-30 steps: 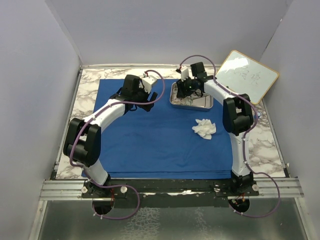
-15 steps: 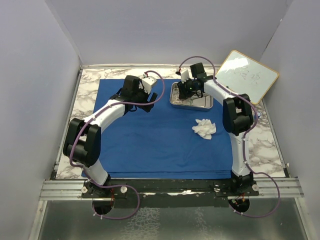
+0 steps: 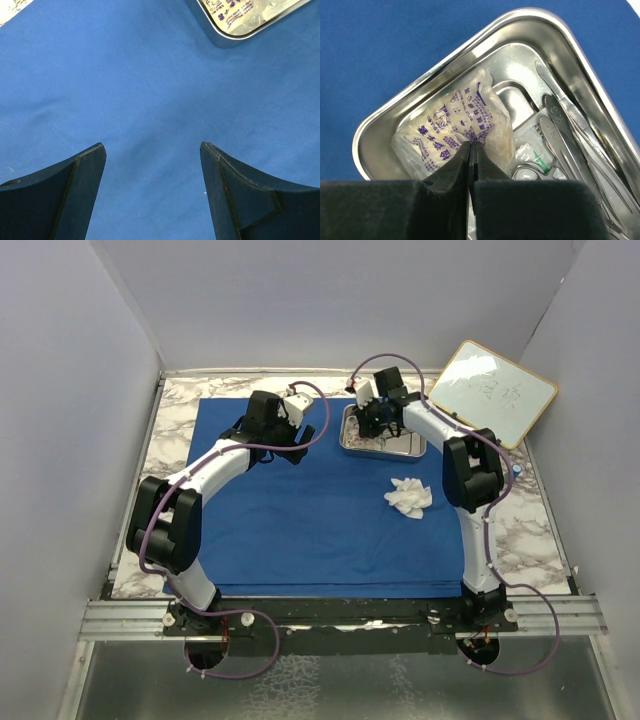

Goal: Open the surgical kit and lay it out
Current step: Pick up the medical item from the container, then place the medical item in the surgical kit.

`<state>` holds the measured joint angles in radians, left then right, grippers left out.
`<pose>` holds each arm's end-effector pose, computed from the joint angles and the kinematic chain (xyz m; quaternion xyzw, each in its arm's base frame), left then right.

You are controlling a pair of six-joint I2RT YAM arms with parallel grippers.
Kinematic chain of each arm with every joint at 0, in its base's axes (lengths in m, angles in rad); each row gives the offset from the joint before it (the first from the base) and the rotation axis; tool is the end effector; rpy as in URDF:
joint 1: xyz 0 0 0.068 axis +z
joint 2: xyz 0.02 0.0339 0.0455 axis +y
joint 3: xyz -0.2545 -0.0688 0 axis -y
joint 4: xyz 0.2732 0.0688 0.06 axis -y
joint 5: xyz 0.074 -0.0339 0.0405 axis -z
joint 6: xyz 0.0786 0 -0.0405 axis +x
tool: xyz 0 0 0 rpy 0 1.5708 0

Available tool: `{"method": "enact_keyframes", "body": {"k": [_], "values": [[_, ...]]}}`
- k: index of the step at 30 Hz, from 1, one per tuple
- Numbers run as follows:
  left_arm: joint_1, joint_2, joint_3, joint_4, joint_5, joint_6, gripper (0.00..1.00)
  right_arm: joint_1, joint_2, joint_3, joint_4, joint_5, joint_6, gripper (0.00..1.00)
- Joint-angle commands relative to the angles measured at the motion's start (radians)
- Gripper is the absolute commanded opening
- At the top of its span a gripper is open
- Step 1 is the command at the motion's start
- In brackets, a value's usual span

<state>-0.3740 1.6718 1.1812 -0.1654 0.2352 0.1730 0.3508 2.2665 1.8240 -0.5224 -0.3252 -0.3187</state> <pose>0.3974 -0.1757 0.1991 0.2906 0.8439 -0.1487 0.4258 0.4987 0.2092 0.1240 -0.3551 0.8737 0.1592 0.2919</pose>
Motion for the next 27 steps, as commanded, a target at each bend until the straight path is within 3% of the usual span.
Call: {"method": "enact_keyframes", "body": {"k": [1, 15, 27], "values": [[0.003, -0.045, -0.011, 0.022, 0.000, 0.014, 0.79, 0.004, -0.073, 0.041, 0.000, 0.034, 0.006, 0.01], [0.002, -0.056, -0.014, 0.030, -0.027, 0.014, 0.79, -0.001, -0.278, -0.031, 0.004, 0.080, -0.016, 0.01], [0.007, -0.061, -0.017, 0.039, -0.092, 0.010, 0.80, -0.003, -0.694, -0.518, 0.012, -0.022, -0.120, 0.01]]}}
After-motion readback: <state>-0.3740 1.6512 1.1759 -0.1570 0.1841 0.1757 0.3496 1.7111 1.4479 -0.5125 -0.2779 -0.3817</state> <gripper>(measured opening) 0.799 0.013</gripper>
